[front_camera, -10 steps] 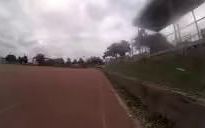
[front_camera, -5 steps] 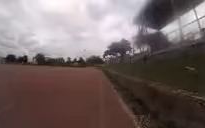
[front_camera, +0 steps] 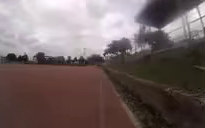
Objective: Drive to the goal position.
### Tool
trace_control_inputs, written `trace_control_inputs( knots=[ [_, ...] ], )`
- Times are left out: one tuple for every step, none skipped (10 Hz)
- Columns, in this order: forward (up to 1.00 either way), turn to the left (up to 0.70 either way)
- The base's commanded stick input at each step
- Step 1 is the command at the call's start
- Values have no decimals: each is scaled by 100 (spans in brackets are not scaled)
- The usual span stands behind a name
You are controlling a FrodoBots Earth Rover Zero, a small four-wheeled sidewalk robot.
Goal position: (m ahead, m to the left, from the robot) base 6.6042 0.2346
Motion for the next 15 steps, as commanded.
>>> trace_control_inputs(
  knots=[
    [70, 0],
    [70, 0],
    [70, 0],
    [70, 0],
    [70, 0],
    [70, 0],
    [70, 0],
    [70, 0],
    [70, 0],
    [70, 0],
    [70, 0],
    [70, 0],
    [70, 0],
    [70, 0],
    [70, 0]
  ],
)
